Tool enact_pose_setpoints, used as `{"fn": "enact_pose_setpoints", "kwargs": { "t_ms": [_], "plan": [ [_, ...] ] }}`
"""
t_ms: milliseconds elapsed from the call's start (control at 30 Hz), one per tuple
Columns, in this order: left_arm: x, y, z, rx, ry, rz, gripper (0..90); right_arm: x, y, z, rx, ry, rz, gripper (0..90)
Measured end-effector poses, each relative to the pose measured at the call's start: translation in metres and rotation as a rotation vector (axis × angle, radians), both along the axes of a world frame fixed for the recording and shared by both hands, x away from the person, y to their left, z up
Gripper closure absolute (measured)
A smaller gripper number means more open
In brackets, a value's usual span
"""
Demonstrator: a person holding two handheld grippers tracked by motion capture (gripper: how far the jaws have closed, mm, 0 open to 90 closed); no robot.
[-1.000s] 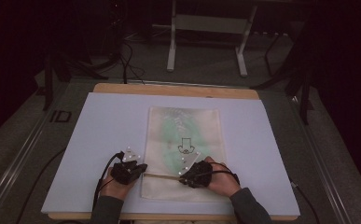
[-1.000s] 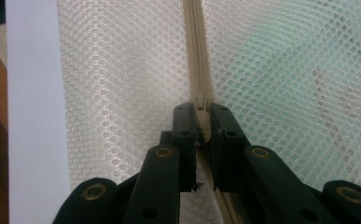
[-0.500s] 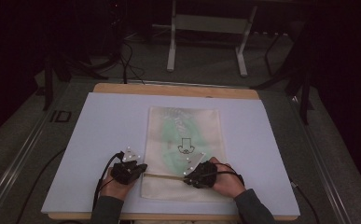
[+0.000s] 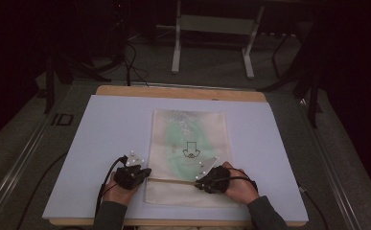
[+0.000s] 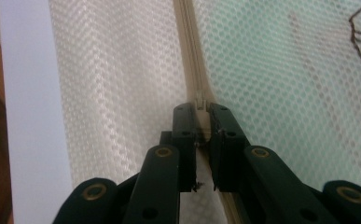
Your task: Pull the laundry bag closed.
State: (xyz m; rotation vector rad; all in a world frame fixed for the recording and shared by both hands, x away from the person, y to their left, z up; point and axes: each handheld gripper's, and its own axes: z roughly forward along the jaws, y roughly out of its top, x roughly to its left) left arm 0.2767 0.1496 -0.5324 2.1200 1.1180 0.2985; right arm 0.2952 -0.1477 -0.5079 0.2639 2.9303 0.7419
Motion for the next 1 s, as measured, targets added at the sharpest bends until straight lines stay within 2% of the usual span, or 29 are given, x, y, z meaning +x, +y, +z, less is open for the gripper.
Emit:
{"fn": "enact_pose_setpoints", "kwargs": {
  "t_ms": [300,1000],
  "plan": [
    [0.0,0.0,0.0,-0.001,0.0,-0.001,89.6,-0.001,-0.013,0.0,0.003,0.0,-0.027,82.4],
    [0.0,0.001,0.0,0.0,0.002,-0.004,89.7,0.0,-0.03,0.002,0.011,0.002,-0.058,82.4]
  ]
}}
